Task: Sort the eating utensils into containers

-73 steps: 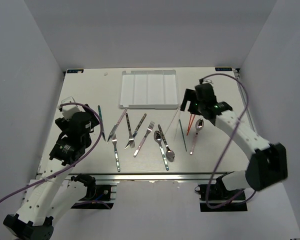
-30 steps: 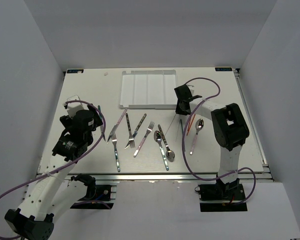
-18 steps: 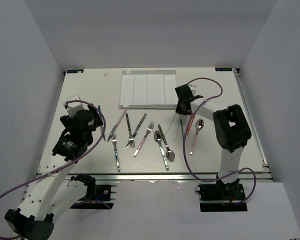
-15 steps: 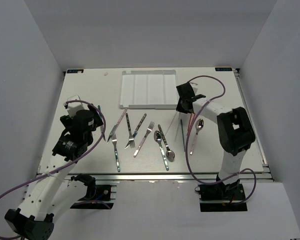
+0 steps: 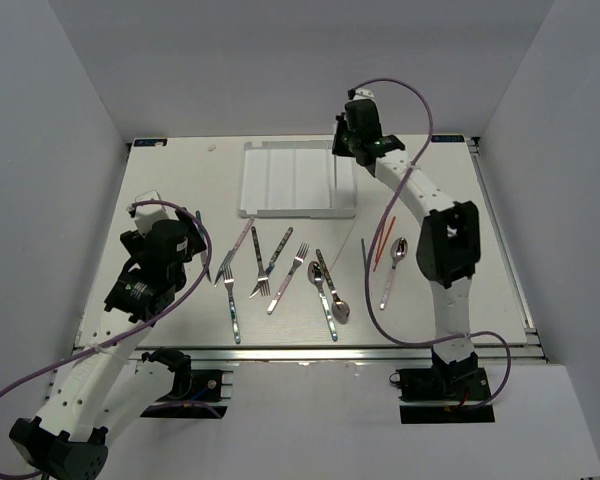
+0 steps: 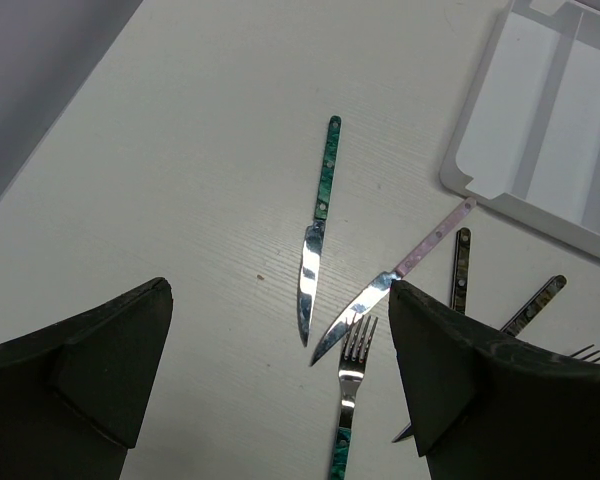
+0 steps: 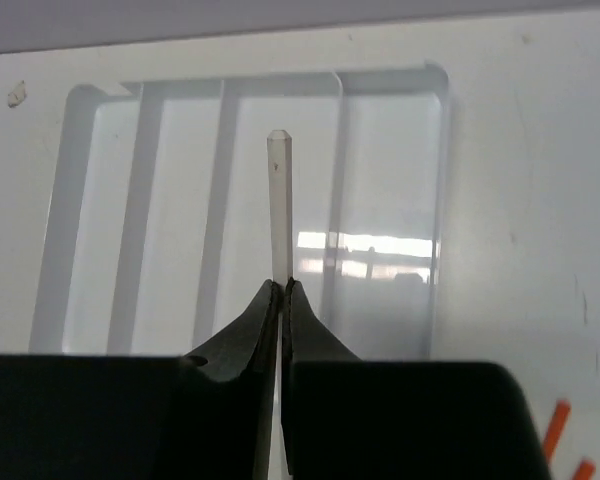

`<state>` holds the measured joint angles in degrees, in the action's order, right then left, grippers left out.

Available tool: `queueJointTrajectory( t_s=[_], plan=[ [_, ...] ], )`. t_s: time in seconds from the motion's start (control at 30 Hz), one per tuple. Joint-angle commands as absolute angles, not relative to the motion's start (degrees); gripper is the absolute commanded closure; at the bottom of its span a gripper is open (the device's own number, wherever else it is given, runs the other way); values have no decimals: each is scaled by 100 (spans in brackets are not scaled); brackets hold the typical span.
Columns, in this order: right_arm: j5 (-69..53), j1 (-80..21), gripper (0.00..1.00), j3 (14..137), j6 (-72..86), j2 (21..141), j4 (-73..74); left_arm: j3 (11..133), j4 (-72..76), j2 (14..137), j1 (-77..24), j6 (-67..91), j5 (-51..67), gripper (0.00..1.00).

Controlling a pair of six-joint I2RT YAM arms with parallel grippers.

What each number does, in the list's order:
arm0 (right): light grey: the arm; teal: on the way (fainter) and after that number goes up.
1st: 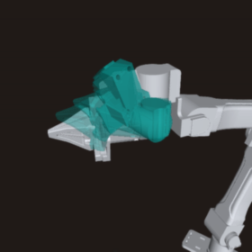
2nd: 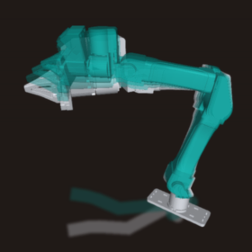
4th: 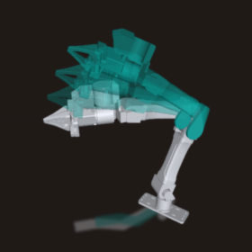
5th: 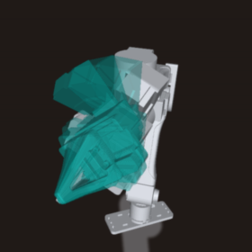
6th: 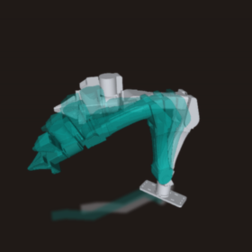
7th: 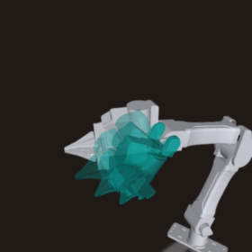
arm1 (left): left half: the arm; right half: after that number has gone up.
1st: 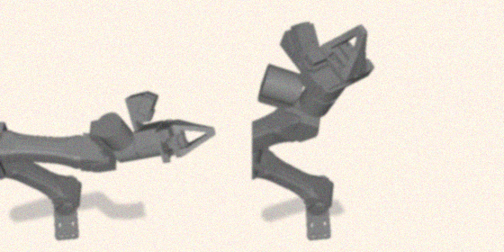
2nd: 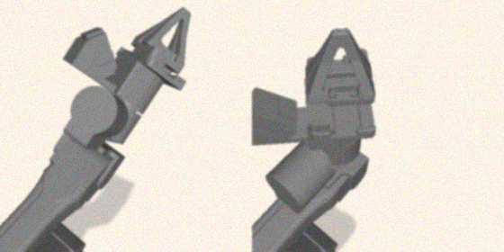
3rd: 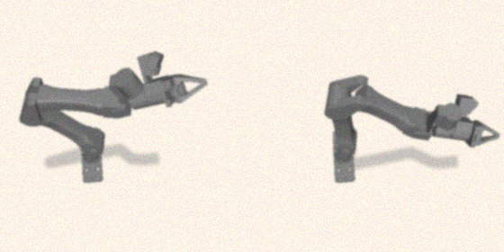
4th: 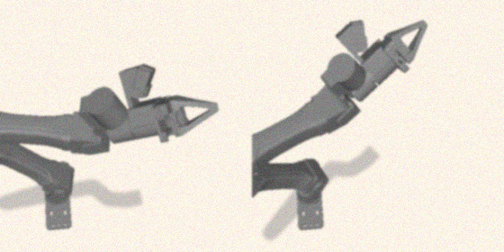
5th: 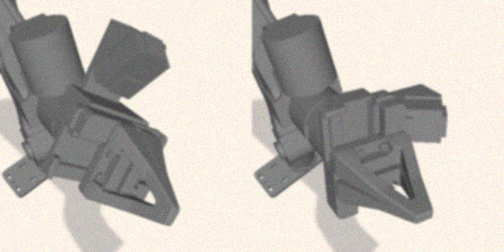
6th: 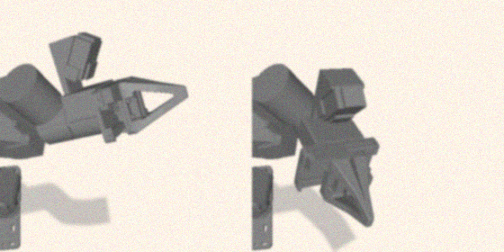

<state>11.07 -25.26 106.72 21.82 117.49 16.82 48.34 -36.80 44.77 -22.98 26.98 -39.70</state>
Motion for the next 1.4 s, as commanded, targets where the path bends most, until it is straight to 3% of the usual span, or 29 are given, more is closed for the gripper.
queueJointTrajectory(
  t_s=[0.0, 0.1, 0.37, 0.73, 0.77, 0.8, 0.9, 1.2, 1.37],
  plan=[
    [870, -2373, 100, 12046, 1355, 12740, 2179, 4825, -3595, 4395, -2268, 2672, -3981, 2],
    [756, -2181, 100, 12673, 1257, 13077, 2022, 4816, -3586, 4412, -2268, 2672, -3999, 2],
    [132, -1890, 100, 12155, 967, 13482, 818, 4825, -3568, 4561, -2268, 2654, -3938, 2],
    [70, -1890, 100, 11988, 1081, 13684, 711, 4843, -3551, 4755, -2259, 2637, -3885, 2],
    [114, -1890, 99, 12014, 1133, 13702, 764, 4834, -3551, 4764, -2259, 2628, -3876, 2],
    [201, -1890, 79, 11980, 1177, 13693, 808, 4834, -3551, 4772, -2259, 2628, -3876, 2],
    [290, -1881, 63, 11822, 1283, 13545, 756, 4843, -3551, 4764, -2259, 2628, -3876, 2],
    [595, -2038, 63, 11655, 1581, 12675, 1685, 4834, -3568, 4729, -2259, 2628, -3867, 2],
    [1668, -2724, 62, 9619, 2336, 11272, 1742, 4834, -3560, 4632, -2233, 2628, -3885, 2]
  ],
)
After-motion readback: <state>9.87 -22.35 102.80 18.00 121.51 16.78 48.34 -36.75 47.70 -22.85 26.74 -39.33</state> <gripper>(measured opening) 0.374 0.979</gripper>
